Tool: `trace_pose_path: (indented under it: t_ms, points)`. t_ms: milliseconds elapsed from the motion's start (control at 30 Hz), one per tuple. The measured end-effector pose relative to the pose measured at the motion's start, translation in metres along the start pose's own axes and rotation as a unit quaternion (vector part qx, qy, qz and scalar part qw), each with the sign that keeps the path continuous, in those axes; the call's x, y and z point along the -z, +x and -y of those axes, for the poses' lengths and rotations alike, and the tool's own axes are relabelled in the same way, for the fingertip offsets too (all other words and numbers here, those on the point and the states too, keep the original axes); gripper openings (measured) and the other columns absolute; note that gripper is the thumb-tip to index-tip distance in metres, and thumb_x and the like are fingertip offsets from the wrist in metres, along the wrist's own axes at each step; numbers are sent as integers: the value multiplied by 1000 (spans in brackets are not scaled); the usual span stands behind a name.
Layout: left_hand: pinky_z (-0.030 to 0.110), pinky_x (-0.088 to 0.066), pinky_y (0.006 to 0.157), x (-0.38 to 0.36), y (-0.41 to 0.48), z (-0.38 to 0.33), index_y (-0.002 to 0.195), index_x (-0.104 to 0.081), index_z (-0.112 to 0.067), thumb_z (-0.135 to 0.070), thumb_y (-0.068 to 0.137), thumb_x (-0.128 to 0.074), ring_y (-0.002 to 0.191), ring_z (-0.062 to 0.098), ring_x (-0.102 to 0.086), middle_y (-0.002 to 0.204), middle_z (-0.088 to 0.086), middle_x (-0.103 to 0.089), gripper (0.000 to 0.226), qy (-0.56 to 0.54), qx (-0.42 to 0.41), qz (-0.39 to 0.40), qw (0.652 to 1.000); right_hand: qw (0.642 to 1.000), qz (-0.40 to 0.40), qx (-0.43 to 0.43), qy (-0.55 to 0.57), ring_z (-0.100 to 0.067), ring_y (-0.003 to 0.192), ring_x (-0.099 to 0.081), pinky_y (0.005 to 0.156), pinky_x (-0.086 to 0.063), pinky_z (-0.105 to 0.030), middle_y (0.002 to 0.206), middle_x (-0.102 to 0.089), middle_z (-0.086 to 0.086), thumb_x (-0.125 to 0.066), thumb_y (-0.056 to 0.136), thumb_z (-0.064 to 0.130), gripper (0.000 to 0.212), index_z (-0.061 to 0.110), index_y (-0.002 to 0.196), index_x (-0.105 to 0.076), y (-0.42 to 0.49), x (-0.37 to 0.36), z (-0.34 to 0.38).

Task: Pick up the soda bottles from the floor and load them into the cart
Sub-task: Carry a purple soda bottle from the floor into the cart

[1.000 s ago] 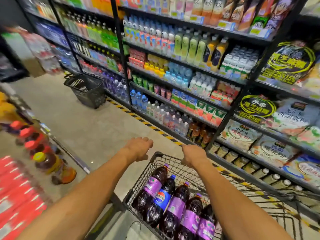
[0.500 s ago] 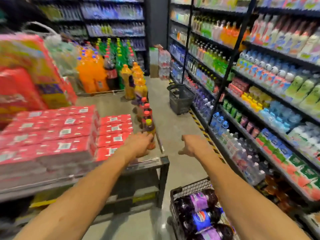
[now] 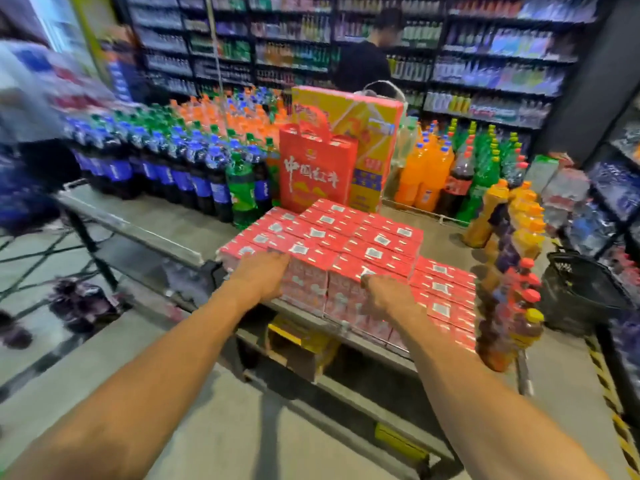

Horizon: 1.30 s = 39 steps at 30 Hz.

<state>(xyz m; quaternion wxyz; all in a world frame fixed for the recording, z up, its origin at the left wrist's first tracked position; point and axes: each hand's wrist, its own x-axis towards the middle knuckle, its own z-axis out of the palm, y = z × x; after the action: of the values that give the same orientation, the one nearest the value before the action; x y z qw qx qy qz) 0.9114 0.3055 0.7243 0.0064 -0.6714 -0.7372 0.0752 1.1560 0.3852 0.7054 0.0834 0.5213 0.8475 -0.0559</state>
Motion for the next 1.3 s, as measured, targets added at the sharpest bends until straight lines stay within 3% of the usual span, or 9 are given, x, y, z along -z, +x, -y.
trace_pose_path:
  t_ms: [167,433,567,767,867,967,1300]
  points:
    - [42,-46,95,-25,-47,97,135,-48,-19,-33,89,-63,122,31,-58,132,6,-59,50,37,141,-25,989,993,5,109,-42,-31,112,-68,87,-58,-39,122,-70,-7,-70,92,32,37,17,126,-63,48,7,116]
    - [48,-39,105,-75,-88,205,141,-44,-17,-40,94,-60,132,34,-47,142,10,-51,55,-3,291,56,955,955,-52,292,-27,-35,113,-65,88,-53,-40,123,-66,-12,-66,94,34,40,17,129,-57,122,2,262]
    - [49,-38,104,-84,-92,244,140,-43,-17,-31,92,-62,130,33,-47,141,10,-50,53,-19,360,78,930,934,-40,354,-20,-35,116,-65,91,-54,-42,125,-66,-11,-65,93,34,39,19,128,-59,167,-11,313]
    - [46,-41,100,-86,-83,299,136,-46,-20,-36,91,-64,128,29,-51,138,7,-53,52,-12,429,93,898,916,31,400,-23,-36,117,-66,95,-56,-44,128,-66,-16,-65,91,32,55,13,141,-53,237,-5,375]
    - [43,-41,96,-97,-81,321,129,-50,-21,-37,89,-64,123,28,-53,131,5,-57,45,0,452,87,888,908,55,413,-41,-35,123,-62,101,-52,-44,136,-61,-15,-62,92,33,47,13,134,-55,261,-3,408]
    - [45,-42,96,-101,-76,343,128,-52,-21,-36,90,-65,121,28,-54,128,4,-59,43,-1,467,79,881,893,75,439,-65,-35,129,-57,102,-49,-42,141,-58,-13,-66,94,34,52,13,139,-52,279,-7,450]
    - [48,-42,99,-143,-98,464,134,-50,-22,-39,90,-66,122,29,-54,132,4,-57,50,-55,520,116,845,855,83,502,-98,-31,123,-60,96,-54,-44,140,-59,-8,-71,91,33,55,19,141,-52,301,-24,602]
